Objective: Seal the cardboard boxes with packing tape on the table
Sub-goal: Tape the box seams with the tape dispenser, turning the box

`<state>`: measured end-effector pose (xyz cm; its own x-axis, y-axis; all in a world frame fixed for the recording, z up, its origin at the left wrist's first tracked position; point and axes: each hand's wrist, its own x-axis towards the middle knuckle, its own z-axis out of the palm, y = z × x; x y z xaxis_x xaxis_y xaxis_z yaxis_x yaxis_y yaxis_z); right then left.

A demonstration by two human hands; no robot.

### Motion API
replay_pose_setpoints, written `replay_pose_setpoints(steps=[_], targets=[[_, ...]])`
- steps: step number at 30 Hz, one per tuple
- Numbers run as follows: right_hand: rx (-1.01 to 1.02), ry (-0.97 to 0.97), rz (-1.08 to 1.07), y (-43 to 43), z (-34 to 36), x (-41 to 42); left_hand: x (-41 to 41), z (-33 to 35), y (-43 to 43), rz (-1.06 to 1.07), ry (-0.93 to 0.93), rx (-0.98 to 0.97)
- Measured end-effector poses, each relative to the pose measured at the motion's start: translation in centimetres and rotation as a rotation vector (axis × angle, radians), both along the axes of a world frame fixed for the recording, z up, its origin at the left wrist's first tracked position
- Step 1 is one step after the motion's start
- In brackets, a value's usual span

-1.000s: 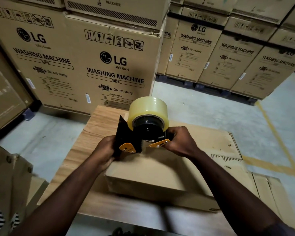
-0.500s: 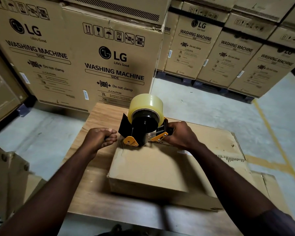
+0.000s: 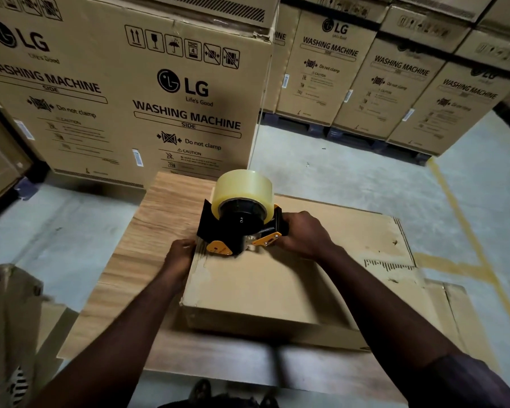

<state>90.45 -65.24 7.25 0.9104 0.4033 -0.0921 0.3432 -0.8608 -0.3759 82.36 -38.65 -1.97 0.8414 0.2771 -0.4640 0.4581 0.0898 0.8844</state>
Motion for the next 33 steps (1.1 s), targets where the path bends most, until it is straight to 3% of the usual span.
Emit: replay_pose_setpoints(steps=[4,8,10,19,26,29,33], targets=[[-0.01,0.055,0.0,0.1,0.4,0.1,0.7,1.4,0.1,0.188,-0.119,0.135],[-0.034,0.189,0.102,0.7,1.8,0.7,-0.2,2.3,-1.1,-0.025,-0.245,0.346],[-0.021,0.198,0.166,1.2,2.4,0.7,-0.7,2.1,-1.3,-0.019,-0.282,0.401],[-0.145,0.024,0.15,-1.6,2.4,0.0,-1.0,3.2,-2.6,0.02,-0.35,0.631],[-0.223,0.069,0.154,-9.9,1.8,1.0,-0.5,3.4,-2.8,-0.011,-0.286,0.825],[-0.16,0.071,0.124,-10.4,0.4,1.4,-0.9,4.2,-4.6,-0.129,-0.285,1.1],[-0.123,0.027,0.108,-10.7,-0.1,1.4,-2.2,4.2,-10.5,-0.567,-0.293,1.171]])
